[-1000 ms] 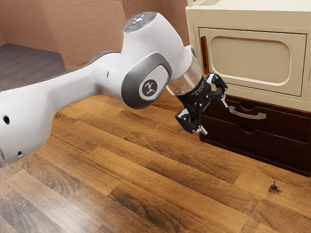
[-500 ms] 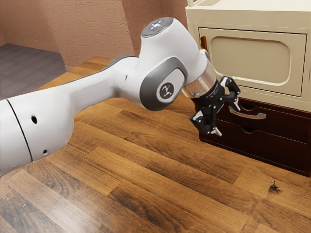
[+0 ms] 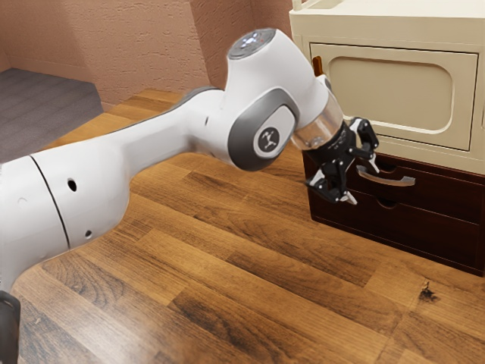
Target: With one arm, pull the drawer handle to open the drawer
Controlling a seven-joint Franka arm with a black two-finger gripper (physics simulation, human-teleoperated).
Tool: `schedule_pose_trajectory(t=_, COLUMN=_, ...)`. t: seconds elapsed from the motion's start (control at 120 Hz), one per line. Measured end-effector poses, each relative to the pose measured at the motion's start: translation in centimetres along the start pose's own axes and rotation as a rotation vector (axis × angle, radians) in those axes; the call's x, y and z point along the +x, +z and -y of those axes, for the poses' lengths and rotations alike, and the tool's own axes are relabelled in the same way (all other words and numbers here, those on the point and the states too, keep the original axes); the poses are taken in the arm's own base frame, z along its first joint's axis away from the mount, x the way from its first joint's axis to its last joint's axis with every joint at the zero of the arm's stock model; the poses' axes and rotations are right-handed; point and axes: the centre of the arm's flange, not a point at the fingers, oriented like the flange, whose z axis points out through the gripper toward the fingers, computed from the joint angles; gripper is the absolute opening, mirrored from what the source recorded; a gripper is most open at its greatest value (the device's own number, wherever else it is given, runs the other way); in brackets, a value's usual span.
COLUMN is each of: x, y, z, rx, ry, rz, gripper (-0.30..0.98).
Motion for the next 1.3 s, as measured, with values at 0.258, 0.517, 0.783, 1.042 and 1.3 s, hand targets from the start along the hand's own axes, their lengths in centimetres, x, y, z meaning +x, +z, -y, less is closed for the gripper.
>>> schedule_pose_trajectory(t=0.258, x=0.2, y=0.9, z=-0.7, rx=-0.009, ry=0.001, rz=0.006, gripper=0.41)
schedule_pose_trajectory(t=0.517, x=-0.2, y=1.1, z=-0.6, rx=-0.007, ry=0.009, rz=0.007, gripper=0.39)
schedule_pose_trajectory(t=0.783, x=-0.1, y=1.8, z=-0.5, rx=0.002, ry=0.009, rz=0.009, gripper=0.38)
schedule_pose_trajectory(t=1.042, x=-0.2, y=1.8, z=-0.5, rx=0.002, ry=0.007, rz=0.011, gripper=0.27)
schedule_pose_trajectory(t=1.3, x=-0.3, y=1.3, z=-0.5, rx=-0.002, ry=0.006, rz=0.011, gripper=0.07)
